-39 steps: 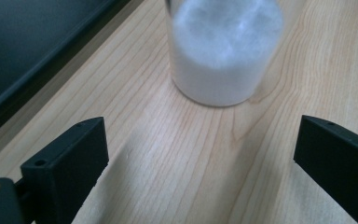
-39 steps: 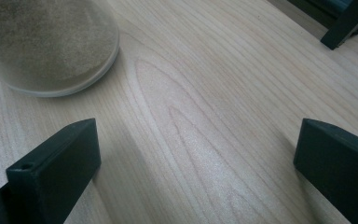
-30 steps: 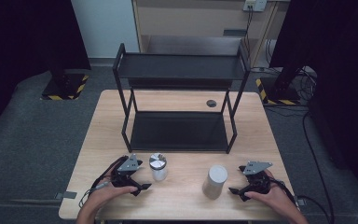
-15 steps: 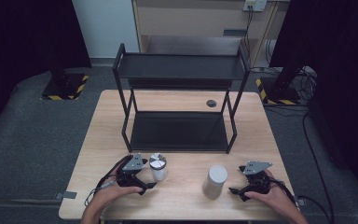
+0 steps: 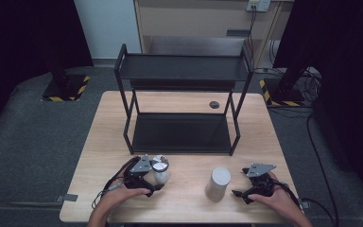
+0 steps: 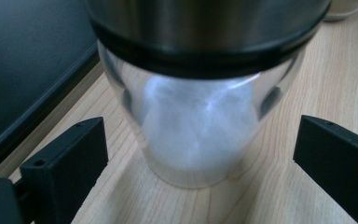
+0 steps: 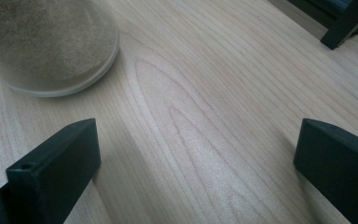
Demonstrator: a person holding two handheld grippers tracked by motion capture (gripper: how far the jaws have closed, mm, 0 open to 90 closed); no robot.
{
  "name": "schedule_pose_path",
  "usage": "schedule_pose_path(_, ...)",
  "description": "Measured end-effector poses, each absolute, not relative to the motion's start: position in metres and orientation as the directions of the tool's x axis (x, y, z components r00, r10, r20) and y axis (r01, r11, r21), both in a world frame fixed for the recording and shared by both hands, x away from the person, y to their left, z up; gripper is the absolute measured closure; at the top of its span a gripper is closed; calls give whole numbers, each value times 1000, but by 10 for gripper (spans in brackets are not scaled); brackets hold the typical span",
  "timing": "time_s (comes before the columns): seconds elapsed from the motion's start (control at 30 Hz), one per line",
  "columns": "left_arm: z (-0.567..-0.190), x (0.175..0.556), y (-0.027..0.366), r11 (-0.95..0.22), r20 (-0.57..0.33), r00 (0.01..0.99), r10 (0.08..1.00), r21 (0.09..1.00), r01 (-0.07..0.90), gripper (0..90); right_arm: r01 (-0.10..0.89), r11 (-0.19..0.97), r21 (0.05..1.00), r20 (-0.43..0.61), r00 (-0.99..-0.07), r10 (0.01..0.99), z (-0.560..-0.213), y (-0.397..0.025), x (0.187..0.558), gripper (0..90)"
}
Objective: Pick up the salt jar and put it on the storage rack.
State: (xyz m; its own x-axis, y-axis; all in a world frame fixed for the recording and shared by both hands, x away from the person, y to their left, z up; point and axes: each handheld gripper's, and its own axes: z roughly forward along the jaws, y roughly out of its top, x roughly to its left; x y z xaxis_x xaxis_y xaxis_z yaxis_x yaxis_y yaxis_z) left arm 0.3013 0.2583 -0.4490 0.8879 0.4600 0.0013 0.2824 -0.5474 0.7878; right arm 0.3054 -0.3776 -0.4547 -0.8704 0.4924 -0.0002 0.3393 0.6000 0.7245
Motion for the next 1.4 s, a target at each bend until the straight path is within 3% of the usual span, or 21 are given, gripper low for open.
schedule_pose_path(1.03,-454,311,251,-523,0,893,450,811,263,37,349,595,724,0,-862,506,-455,-376,303,13)
schedule_pose_path(1.4,-456,314,252,-503,-1,889,459,824,261,107,356,592,723,0,-856,517,-454,-375,301,13)
